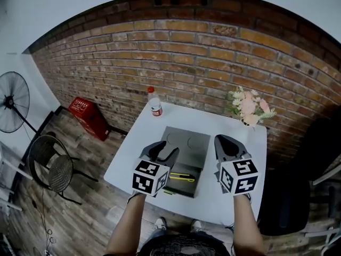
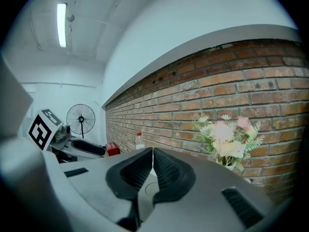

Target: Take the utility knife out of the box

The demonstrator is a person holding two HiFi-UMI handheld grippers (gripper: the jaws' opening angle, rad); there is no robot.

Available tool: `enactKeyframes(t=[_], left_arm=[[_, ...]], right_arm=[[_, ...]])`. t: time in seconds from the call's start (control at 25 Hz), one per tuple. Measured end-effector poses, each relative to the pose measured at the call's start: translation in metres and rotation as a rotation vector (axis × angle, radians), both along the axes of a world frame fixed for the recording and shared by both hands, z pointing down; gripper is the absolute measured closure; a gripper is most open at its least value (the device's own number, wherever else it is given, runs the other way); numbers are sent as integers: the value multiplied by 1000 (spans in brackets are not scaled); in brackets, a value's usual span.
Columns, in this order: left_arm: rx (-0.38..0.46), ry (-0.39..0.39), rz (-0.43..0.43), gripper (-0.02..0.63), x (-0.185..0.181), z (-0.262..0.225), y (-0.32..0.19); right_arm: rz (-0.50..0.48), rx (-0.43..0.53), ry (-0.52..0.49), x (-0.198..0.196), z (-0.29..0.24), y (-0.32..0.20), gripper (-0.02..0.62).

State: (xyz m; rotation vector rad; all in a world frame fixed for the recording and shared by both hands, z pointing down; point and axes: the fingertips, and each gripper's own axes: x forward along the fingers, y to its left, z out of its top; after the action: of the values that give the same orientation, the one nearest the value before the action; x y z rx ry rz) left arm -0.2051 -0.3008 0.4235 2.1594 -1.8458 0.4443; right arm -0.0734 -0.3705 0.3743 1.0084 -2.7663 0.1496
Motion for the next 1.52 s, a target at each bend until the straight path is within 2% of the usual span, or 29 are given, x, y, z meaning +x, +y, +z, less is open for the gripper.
enactKeyframes(t=[0.32, 0.56, 0.84, 1.08, 1.32, 1.52], left_arm=[[-24, -9, 178, 406, -5, 12, -5], [-89, -56, 375, 405, 14, 36, -1], [-157, -119, 553, 403, 38, 70, 7], [-257, -149, 688, 388, 51, 111, 20], [-345, -249, 807, 379, 56, 157, 30], [-419, -295, 875, 376, 58, 185, 33]], right_arm=[[126, 9, 15, -6, -1, 17, 575], [223, -7, 20, 1, 7, 33, 575], [312, -30, 32, 17, 20, 50, 575], [354, -44, 42, 26, 28, 60, 575], [374, -66, 29, 28, 36, 67, 575], [387, -81, 17, 31, 39, 69, 575]])
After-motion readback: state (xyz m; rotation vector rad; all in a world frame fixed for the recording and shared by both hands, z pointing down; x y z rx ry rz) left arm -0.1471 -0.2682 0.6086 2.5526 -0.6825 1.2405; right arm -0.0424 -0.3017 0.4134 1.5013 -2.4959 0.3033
